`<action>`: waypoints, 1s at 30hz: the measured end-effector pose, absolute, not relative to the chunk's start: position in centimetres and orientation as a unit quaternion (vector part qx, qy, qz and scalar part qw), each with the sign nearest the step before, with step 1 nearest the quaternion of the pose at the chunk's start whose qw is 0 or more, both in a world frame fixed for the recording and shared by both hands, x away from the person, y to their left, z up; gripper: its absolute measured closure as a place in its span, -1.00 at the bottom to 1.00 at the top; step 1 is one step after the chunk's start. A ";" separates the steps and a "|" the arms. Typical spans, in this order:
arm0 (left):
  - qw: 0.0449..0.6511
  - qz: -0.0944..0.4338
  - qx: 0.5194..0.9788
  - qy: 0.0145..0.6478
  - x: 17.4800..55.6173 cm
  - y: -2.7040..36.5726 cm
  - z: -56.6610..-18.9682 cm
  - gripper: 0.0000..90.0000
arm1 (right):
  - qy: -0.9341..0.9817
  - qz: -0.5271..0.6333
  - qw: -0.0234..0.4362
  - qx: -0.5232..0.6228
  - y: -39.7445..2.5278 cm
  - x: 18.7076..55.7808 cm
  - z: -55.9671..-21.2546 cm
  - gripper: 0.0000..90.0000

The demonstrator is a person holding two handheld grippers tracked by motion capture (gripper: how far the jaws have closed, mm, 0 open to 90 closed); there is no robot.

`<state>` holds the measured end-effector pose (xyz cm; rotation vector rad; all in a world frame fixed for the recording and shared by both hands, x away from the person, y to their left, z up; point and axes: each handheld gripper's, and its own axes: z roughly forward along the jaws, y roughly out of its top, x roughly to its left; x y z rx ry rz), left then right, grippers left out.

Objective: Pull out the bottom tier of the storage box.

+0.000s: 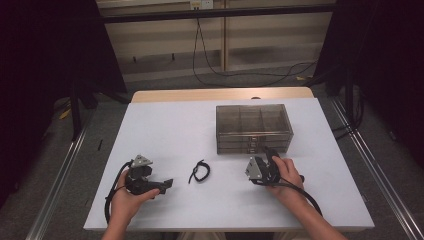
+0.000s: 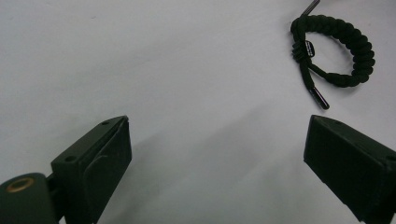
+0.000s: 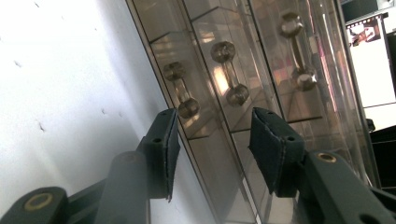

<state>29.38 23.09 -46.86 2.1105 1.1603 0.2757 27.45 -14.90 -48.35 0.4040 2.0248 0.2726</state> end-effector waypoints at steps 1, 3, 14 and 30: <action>0.351 0.106 0.816 0.448 29.4 23.1 -46.9 -0.83 | 0.840 0.112 0.506 0.163 -14.8 27.5 -48.4 0.22; 0.350 0.106 0.816 0.448 29.4 23.1 -46.9 -0.83 | 0.839 0.111 0.507 0.163 -14.7 27.4 -48.5 0.23; 0.351 0.109 0.814 0.449 29.5 23.3 -46.8 -0.82 | 0.841 0.102 0.513 0.139 -14.1 27.6 -49.0 0.37; 0.349 0.111 0.815 0.449 29.6 23.5 -46.8 -0.82 | 0.848 0.087 0.513 0.103 -13.1 27.9 -49.9 0.48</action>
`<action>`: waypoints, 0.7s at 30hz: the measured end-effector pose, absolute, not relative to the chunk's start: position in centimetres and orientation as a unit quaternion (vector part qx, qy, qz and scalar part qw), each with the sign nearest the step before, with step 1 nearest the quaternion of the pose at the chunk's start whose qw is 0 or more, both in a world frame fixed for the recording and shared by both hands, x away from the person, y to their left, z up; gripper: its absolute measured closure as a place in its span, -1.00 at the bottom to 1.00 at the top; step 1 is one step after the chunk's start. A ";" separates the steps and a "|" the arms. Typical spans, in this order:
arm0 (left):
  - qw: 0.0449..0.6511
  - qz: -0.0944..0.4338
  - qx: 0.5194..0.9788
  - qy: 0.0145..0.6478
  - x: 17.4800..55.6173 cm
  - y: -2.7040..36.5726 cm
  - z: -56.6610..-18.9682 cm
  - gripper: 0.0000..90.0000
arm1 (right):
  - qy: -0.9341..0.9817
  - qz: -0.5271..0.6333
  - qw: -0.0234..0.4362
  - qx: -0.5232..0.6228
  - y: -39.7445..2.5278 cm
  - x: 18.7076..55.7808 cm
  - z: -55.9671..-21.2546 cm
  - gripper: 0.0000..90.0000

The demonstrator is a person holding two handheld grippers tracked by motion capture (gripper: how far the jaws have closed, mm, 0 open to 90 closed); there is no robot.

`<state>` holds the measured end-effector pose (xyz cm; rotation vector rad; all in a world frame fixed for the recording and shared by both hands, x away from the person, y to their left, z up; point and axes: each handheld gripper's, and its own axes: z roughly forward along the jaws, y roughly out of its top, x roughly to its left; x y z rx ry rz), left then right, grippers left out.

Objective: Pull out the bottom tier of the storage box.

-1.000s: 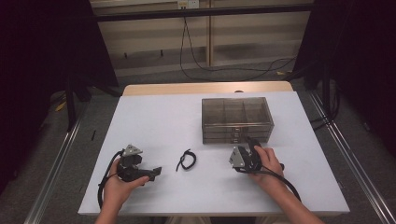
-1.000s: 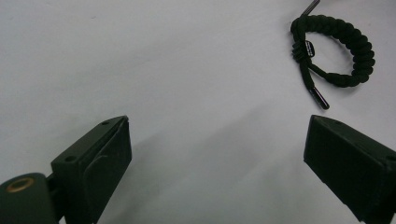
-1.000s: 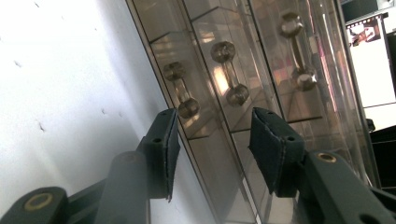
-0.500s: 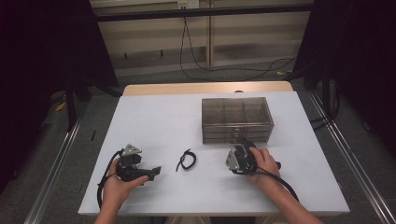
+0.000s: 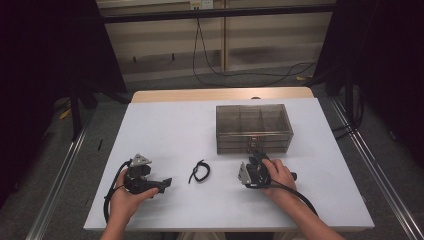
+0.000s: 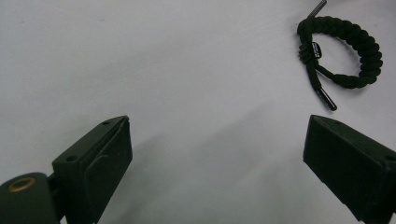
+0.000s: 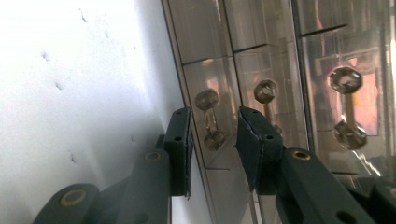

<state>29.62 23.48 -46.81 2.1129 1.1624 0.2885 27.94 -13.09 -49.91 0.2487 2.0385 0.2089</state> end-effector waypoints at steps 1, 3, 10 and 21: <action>0.349 0.111 0.815 0.450 29.6 23.5 -46.8 -0.82 | 0.848 0.086 0.512 0.104 -13.0 28.0 -50.0 0.49; 0.348 0.112 0.816 0.449 29.6 23.5 -46.8 -0.82 | 0.848 0.083 0.515 0.094 -12.9 28.2 -50.1 0.50; 0.348 0.113 0.815 0.449 29.7 23.7 -46.8 -0.82 | 0.850 0.075 0.513 0.093 -12.5 28.3 -50.4 0.55; 0.349 0.113 0.813 0.452 29.9 23.8 -46.9 -0.82 | 0.850 0.066 0.515 0.089 -12.4 28.8 -51.1 0.60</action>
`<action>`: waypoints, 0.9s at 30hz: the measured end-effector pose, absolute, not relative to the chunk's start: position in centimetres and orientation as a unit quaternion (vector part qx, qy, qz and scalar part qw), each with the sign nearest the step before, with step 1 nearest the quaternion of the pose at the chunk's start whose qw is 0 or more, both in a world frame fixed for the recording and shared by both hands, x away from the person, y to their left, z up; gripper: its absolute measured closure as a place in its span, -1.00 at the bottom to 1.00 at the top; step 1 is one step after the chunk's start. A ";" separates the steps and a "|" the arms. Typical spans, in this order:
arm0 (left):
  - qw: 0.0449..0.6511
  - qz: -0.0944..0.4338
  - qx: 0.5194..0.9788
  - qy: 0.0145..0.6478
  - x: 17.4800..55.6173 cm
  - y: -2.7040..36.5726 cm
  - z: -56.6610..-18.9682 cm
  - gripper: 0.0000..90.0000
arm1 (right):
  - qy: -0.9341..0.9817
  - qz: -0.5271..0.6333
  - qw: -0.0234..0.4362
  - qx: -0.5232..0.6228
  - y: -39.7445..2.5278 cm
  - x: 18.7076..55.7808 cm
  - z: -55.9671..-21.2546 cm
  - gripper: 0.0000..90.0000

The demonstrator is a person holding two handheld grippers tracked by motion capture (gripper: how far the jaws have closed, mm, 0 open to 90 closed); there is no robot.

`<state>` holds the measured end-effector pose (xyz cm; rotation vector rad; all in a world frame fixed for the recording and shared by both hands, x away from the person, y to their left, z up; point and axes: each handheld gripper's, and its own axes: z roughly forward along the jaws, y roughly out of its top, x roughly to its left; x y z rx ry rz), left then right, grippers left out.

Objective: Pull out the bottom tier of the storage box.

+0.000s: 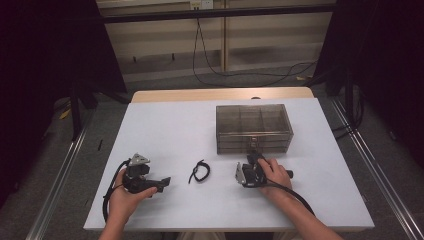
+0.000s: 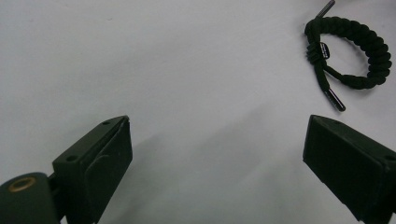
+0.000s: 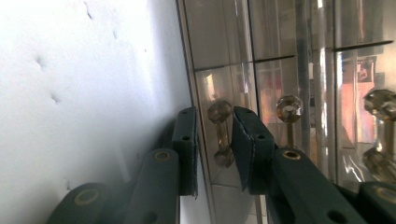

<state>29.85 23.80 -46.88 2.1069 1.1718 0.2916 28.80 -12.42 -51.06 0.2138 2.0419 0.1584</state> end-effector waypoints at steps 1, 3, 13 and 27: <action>0.349 0.113 0.813 0.452 29.9 23.8 -46.9 -0.82 | 0.850 0.066 0.515 0.089 -12.4 28.8 -51.1 0.60; 0.349 0.114 0.814 0.451 29.9 23.8 -46.9 -0.82 | 0.848 0.064 0.520 0.085 -12.5 28.9 -51.1 0.60; 0.351 0.111 0.812 0.453 30.0 23.7 -46.9 -0.81 | 0.840 0.057 0.531 0.101 -11.9 28.9 -51.4 0.67; 0.352 0.112 0.811 0.453 30.0 23.8 -46.9 -0.80 | 0.836 0.053 0.534 0.112 -11.7 28.9 -51.2 0.76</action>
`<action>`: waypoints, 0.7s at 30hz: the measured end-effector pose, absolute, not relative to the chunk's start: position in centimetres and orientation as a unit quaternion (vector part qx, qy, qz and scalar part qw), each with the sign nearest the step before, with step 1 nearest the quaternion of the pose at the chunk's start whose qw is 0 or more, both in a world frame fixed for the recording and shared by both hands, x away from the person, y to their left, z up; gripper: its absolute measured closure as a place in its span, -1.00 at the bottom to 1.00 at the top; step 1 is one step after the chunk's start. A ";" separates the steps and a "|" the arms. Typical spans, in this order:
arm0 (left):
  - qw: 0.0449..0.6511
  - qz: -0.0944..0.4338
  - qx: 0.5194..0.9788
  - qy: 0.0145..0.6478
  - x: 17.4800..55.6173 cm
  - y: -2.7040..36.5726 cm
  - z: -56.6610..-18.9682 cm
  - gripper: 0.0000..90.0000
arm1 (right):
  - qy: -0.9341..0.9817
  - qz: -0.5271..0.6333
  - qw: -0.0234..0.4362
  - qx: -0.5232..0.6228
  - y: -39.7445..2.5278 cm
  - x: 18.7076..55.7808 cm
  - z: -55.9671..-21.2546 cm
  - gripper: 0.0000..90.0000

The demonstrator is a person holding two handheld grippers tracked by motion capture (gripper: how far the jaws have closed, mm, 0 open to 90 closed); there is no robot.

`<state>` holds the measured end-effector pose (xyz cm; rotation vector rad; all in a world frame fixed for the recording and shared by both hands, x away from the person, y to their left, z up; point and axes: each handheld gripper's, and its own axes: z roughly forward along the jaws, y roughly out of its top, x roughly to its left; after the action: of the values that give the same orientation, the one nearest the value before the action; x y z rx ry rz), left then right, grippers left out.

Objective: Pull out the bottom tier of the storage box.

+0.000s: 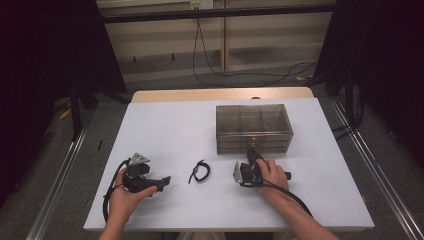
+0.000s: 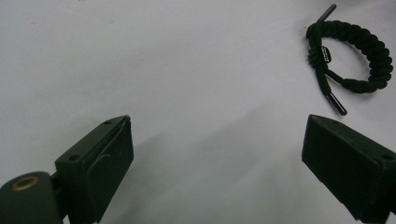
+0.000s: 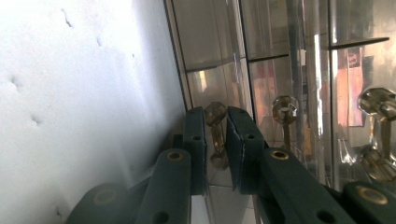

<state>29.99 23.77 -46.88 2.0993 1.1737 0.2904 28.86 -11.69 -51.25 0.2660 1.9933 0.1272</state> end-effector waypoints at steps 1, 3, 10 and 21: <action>0.350 0.113 0.813 0.452 30.0 23.8 -46.9 -0.80 | 0.837 0.056 0.533 0.114 -11.7 28.8 -51.3 0.76; 0.349 0.114 0.813 0.452 30.0 23.8 -46.9 -0.80 | 0.837 0.057 0.531 0.118 -11.7 28.8 -51.2 0.76; 0.349 0.114 0.813 0.453 30.0 23.8 -46.9 -0.80 | 0.838 0.053 0.533 0.109 -11.7 28.8 -51.2 0.77; 0.350 0.115 0.811 0.455 30.0 23.8 -46.9 -0.80 | 0.833 0.057 0.541 0.096 -11.4 28.2 -51.0 0.95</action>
<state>29.99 23.81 -46.87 2.1012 1.1774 0.2977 28.17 -11.37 -51.00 0.2272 1.9796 0.1364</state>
